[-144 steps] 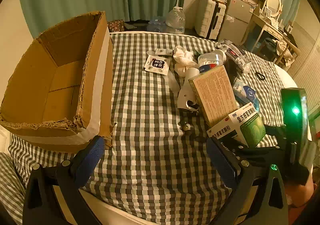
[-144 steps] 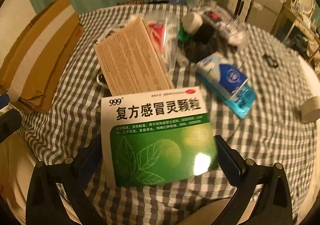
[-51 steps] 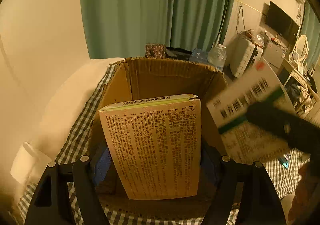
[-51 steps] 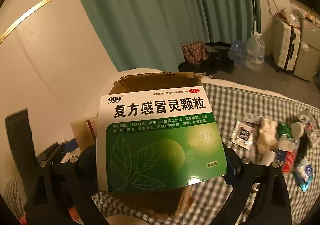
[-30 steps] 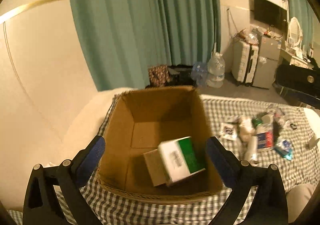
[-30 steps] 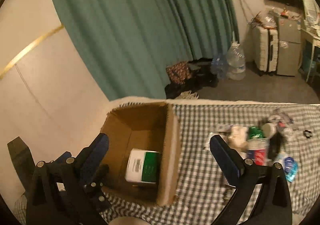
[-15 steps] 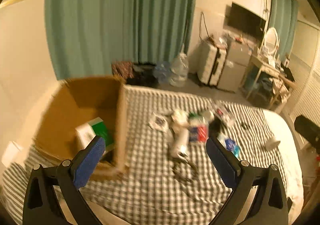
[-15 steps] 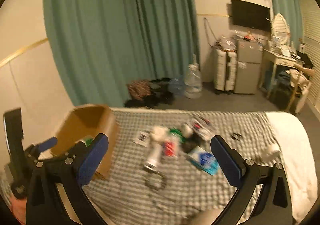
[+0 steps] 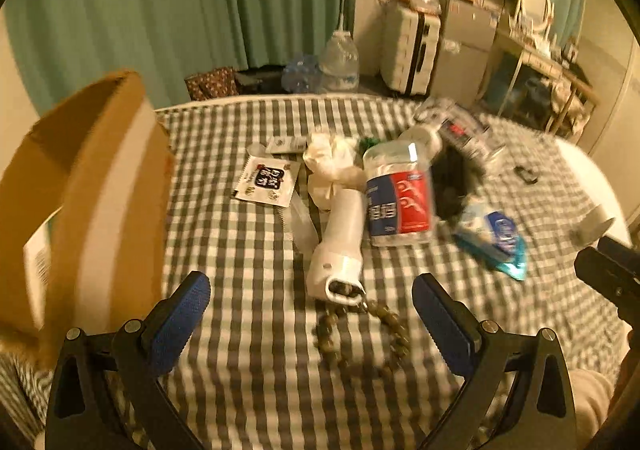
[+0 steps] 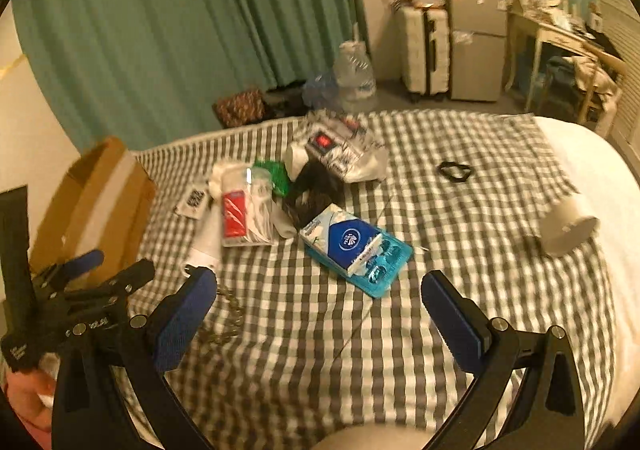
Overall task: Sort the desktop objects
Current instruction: 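Grasp the white plug adapter with left tool while right tool grasps blue tissue pack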
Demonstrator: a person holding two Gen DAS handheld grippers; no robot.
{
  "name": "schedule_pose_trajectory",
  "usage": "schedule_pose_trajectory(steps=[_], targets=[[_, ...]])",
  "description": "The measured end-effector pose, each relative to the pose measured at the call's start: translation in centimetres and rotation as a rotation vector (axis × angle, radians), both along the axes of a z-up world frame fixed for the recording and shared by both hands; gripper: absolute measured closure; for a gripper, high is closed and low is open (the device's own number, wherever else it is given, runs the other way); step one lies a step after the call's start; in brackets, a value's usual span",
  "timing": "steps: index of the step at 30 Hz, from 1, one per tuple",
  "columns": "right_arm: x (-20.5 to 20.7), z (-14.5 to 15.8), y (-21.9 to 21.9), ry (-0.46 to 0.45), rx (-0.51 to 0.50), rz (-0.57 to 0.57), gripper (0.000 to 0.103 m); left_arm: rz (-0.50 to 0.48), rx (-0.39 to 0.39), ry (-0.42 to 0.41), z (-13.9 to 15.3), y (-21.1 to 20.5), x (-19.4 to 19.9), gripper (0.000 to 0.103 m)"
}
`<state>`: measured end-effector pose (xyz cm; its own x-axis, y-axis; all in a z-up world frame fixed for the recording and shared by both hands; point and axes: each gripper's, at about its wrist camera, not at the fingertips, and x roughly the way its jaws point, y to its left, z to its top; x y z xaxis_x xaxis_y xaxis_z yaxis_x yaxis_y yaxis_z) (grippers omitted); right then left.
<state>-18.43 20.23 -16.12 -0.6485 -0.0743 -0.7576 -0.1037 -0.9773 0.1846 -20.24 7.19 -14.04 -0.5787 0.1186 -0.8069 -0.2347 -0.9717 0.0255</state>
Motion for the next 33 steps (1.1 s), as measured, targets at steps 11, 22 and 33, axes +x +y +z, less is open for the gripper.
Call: schedule_pose_trajectory(steps=[11,22,33], targets=[[-8.9,-7.5,0.2,-0.149,0.101,0.083,0.003,-0.102,-0.073,-0.102,-6.7,3.4,-5.6,0.011],[-7.8,-8.2,0.0,-0.17,0.088,0.068,0.034,-0.126,-0.05,-0.153,-6.8,2.5,-3.9,0.06],[-1.6,-1.3,-1.7,-0.057,0.04,0.037,0.034,-0.089,-0.009,-0.02,2.3,-0.6,1.1,0.06]])
